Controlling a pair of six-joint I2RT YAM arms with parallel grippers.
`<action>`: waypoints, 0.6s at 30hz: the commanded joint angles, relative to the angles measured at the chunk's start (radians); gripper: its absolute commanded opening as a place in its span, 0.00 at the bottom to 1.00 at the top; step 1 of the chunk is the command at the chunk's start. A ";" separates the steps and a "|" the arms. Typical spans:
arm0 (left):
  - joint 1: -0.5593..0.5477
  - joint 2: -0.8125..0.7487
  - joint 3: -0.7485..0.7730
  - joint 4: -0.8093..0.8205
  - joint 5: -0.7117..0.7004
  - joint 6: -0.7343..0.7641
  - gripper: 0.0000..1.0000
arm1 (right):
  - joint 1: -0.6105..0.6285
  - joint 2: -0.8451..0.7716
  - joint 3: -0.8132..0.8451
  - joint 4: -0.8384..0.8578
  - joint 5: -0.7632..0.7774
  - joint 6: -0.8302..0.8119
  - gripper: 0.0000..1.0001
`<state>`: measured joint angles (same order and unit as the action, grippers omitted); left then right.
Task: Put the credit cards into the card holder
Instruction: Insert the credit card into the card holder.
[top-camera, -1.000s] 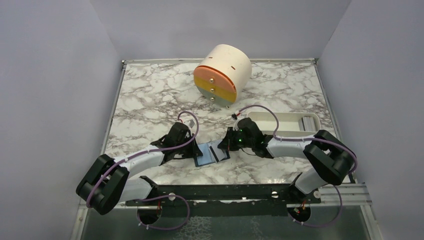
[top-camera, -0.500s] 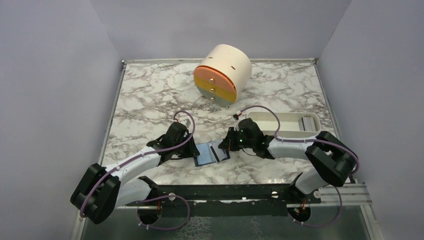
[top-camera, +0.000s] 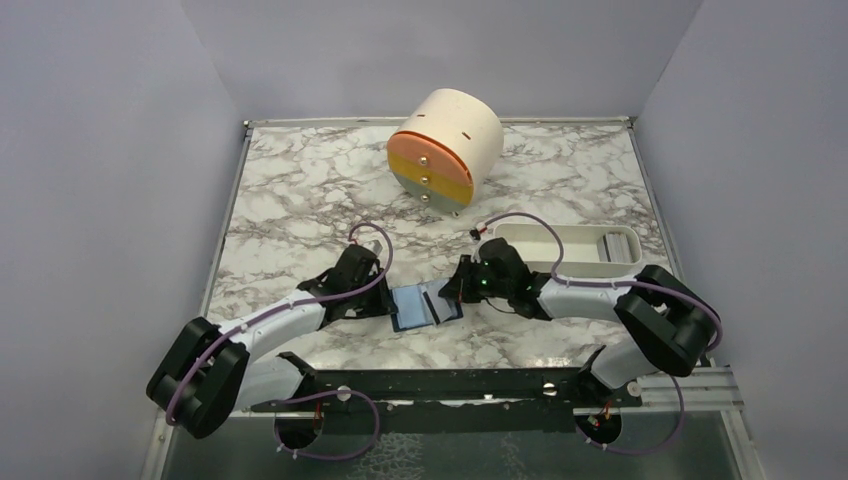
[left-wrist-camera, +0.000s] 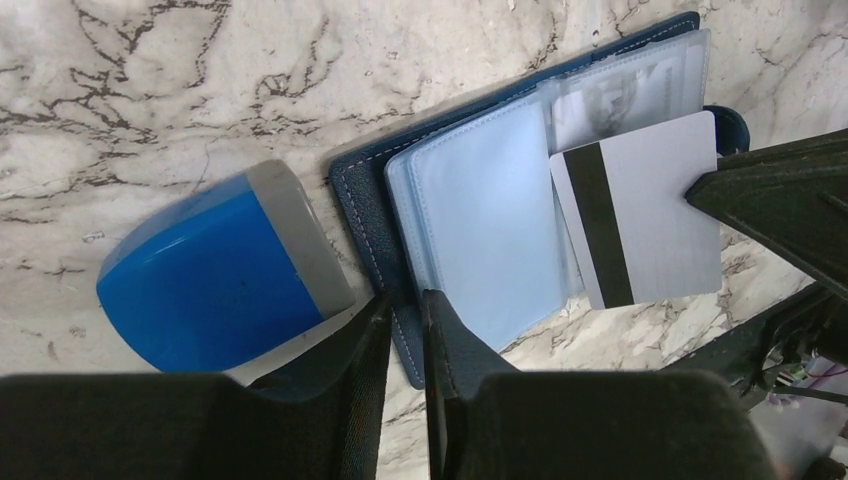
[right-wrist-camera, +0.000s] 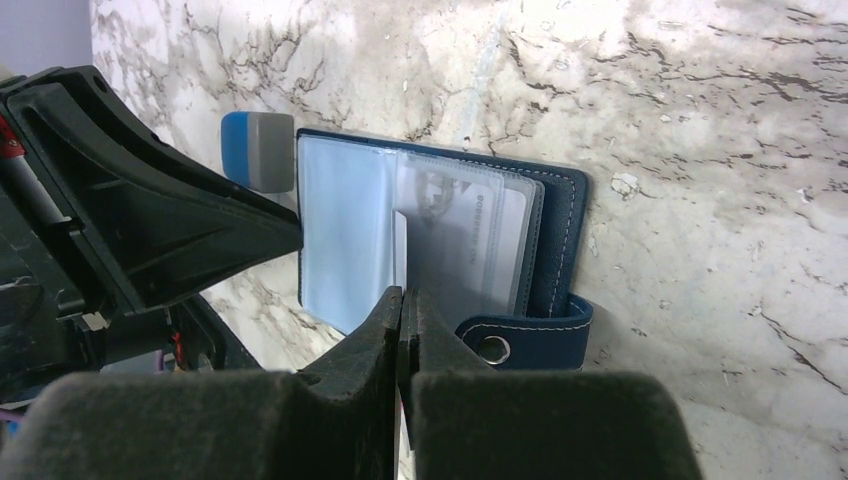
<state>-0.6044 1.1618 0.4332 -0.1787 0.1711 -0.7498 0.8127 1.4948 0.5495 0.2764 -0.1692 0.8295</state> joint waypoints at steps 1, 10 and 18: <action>-0.005 0.028 -0.017 0.058 0.026 0.010 0.19 | 0.009 -0.036 -0.027 -0.024 0.046 0.018 0.01; -0.004 0.059 -0.018 0.089 0.036 0.013 0.15 | 0.009 -0.099 -0.008 -0.030 0.040 0.011 0.01; -0.005 0.054 -0.019 0.090 0.037 0.012 0.14 | 0.009 -0.066 0.004 0.018 0.027 0.000 0.01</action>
<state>-0.6044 1.2102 0.4301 -0.0925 0.1963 -0.7490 0.8127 1.4120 0.5285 0.2584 -0.1577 0.8440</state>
